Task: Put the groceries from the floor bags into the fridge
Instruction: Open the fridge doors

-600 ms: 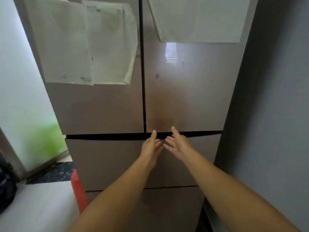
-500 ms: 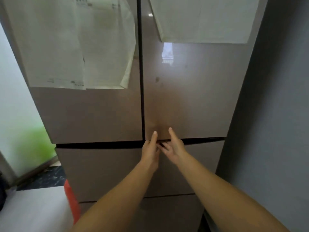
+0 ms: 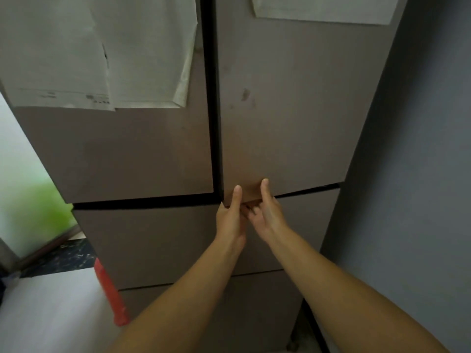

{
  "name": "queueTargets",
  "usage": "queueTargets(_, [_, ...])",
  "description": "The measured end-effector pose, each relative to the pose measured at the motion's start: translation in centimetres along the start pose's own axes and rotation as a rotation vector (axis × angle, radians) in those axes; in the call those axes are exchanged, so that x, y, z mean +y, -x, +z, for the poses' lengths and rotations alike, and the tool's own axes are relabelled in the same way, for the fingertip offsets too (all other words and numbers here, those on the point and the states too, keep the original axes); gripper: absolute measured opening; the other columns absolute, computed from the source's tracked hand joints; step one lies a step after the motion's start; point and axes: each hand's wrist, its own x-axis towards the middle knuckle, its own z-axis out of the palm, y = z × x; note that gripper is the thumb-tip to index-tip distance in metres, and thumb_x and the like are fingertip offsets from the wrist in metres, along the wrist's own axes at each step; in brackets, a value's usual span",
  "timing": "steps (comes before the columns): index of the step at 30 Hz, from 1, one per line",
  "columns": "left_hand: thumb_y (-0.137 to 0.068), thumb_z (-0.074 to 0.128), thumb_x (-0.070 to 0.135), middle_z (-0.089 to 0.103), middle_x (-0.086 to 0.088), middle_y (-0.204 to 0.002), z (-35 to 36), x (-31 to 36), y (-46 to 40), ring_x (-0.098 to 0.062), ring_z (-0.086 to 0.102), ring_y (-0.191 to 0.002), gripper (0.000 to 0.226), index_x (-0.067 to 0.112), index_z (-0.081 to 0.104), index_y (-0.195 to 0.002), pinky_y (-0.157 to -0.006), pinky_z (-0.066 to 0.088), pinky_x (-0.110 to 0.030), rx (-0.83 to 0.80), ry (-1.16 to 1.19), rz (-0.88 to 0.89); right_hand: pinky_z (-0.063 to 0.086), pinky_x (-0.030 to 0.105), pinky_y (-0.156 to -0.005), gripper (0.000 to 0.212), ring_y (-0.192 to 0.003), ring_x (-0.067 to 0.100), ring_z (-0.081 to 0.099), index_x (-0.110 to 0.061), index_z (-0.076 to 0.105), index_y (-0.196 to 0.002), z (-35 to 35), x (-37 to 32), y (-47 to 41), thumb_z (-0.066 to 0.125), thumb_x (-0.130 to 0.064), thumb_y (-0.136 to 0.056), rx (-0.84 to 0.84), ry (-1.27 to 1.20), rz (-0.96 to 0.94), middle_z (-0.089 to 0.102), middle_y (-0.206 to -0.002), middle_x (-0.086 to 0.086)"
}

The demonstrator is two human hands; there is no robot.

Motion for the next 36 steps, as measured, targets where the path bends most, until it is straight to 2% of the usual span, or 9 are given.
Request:
queueTargets(7, [-0.066,0.053,0.077,0.046,0.001,-0.144,-1.1,-1.8,9.0,-0.016,0.042,-0.133,0.094,0.026,0.034,-0.142,-0.112,0.033,-0.045,-0.077,-0.281,0.033,0.051,0.036,-0.074,0.031,-0.099,0.022,0.061,-0.016,0.055,-0.12,-5.9,-4.4,8.8,0.049,-0.034,-0.095,0.026,0.169,0.011,0.063,-0.108,0.007])
queueTargets(9, [-0.077,0.045,0.074,0.035,0.005,-0.151,0.0,-0.7,9.9,-0.015,0.031,-0.14,0.084,0.03,0.027,-0.146,-0.116,0.025,-0.044,-0.068,-0.336,0.081,0.052,0.036,-0.078,0.032,-0.103,0.021,0.06,-0.017,0.053,-0.125,-8.0,-6.1,11.3,0.044,-0.031,-0.098,0.064,0.31,-0.069,0.062,-0.113,0.006])
queueTargets(12, [-0.094,0.039,0.053,0.034,0.008,-0.151,4.3,1.5,11.1,-0.014,0.033,-0.138,0.056,0.035,0.028,-0.146,-0.115,0.026,-0.044,-0.154,-0.502,0.161,0.044,0.043,-0.103,0.042,-0.123,0.019,0.051,-0.026,0.037,-0.141,-10.8,-8.8,14.6,0.035,-0.039,-0.101,0.165,0.617,-0.315,0.053,-0.134,0.001])
queueTargets(15, [-0.099,0.039,0.037,0.05,0.016,-0.13,9.4,1.8,13.4,-0.003,0.047,-0.121,0.043,0.033,0.035,-0.142,-0.104,0.038,-0.029,-0.439,-0.594,0.245,0.033,0.039,-0.113,0.045,-0.132,0.013,0.042,-0.028,0.034,-0.145,-12.2,-12.1,17.8,0.035,-0.038,-0.101,0.163,0.756,-0.561,0.044,-0.145,-0.005])
queueTargets(17, [-0.099,0.044,0.028,0.059,0.013,-0.115,12.1,0.9,14.4,-0.002,0.058,-0.106,0.028,0.033,0.049,-0.125,-0.09,0.048,-0.025,-0.503,-0.647,0.296,0.035,0.037,-0.113,0.046,-0.133,0.011,0.042,-0.025,0.034,-0.145,-13.0,-14.6,19.7,0.04,-0.03,-0.1,0.13,0.823,-0.67,0.044,-0.145,-0.005])
queueTargets(22, [-0.096,0.05,0.023,0.062,0.003,-0.102,17.5,-2.9,14.5,-0.005,0.06,-0.093,0.024,0.012,0.058,-0.115,-0.08,0.052,-0.022,-0.519,-0.859,0.42,0.025,0.027,-0.115,0.057,-0.14,0.01,0.03,-0.024,0.019,-0.151,-16.8,-19.5,21.1,0.043,-0.016,-0.1,0.232,0.957,-0.727,0.031,-0.153,-0.005])
queueTargets(27, [-0.095,0.052,0.028,0.059,0.003,-0.08,22.4,-6.8,14.5,-0.012,0.057,-0.076,0.021,0.009,0.06,-0.092,-0.067,0.045,-0.025,-0.406,-0.999,0.568,0.015,0.02,-0.114,0.06,-0.145,0.012,0.018,-0.02,0.006,-0.152,-18.9,-21.3,19.7,0.037,-0.015,-0.101,0.352,1.236,-0.712,0.013,-0.159,-0.002])
queueTargets(31, [-0.093,0.055,0.029,0.051,0.008,-0.062,24.0,-8.2,14.0,-0.008,0.049,-0.061,0.027,0.011,0.053,-0.073,-0.054,0.034,-0.021,-0.369,-0.987,0.599,0.005,0.01,-0.108,0.06,-0.147,0.011,0.005,-0.012,0.0,-0.151,-18.7,-21.0,18.3,0.033,-0.013,-0.101,0.427,1.26,-0.722,0.001,-0.16,0.001])
queueTargets(36, [-0.094,0.054,0.03,0.052,0.006,-0.061,25.5,-9.1,13.6,-0.008,0.05,-0.058,0.029,0.011,0.056,-0.071,-0.054,0.037,-0.022,-0.429,-0.993,0.567,0.009,0.019,-0.115,0.06,-0.147,0.013,0.008,-0.011,-0.001,-0.151,-19.7,-21.5,17.2,0.033,-0.013,-0.101,0.45,1.264,-0.713,0.003,-0.16,0.002])
